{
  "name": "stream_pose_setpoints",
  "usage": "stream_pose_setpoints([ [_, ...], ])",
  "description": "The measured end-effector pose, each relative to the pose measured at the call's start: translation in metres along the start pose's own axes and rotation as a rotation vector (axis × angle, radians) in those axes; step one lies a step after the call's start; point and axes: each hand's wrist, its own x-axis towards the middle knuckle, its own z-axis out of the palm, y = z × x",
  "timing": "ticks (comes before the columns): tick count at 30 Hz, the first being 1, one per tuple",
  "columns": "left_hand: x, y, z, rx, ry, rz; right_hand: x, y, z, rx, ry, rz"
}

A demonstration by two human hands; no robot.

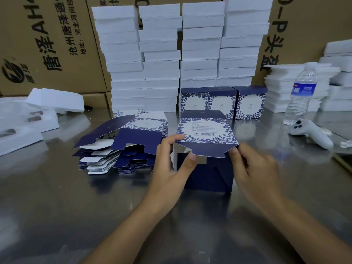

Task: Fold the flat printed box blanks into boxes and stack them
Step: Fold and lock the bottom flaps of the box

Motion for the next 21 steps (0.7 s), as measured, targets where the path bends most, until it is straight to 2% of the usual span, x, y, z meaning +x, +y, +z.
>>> stream_pose_setpoints([
  [3, 0.0, 0.001, 0.0, 0.008, 0.01, 0.003, 0.0, 0.003, 0.0, 0.01, -0.039, -0.017],
  [6, 0.0, 0.002, 0.0, 0.016, 0.022, -0.004, 0.001, 0.008, 0.002, 0.08, -0.222, 0.07],
  [9, 0.001, 0.002, 0.0, 0.032, 0.021, -0.01, 0.001, 0.012, 0.003, 0.004, -0.335, 0.054],
  [15, 0.001, -0.001, 0.0, 0.058, 0.028, 0.006, 0.0, 0.014, 0.003, -0.131, -0.216, -0.035],
  [21, 0.001, -0.003, 0.001, 0.06, 0.018, 0.017, 0.001, 0.015, 0.005, -0.134, -0.207, -0.067],
])
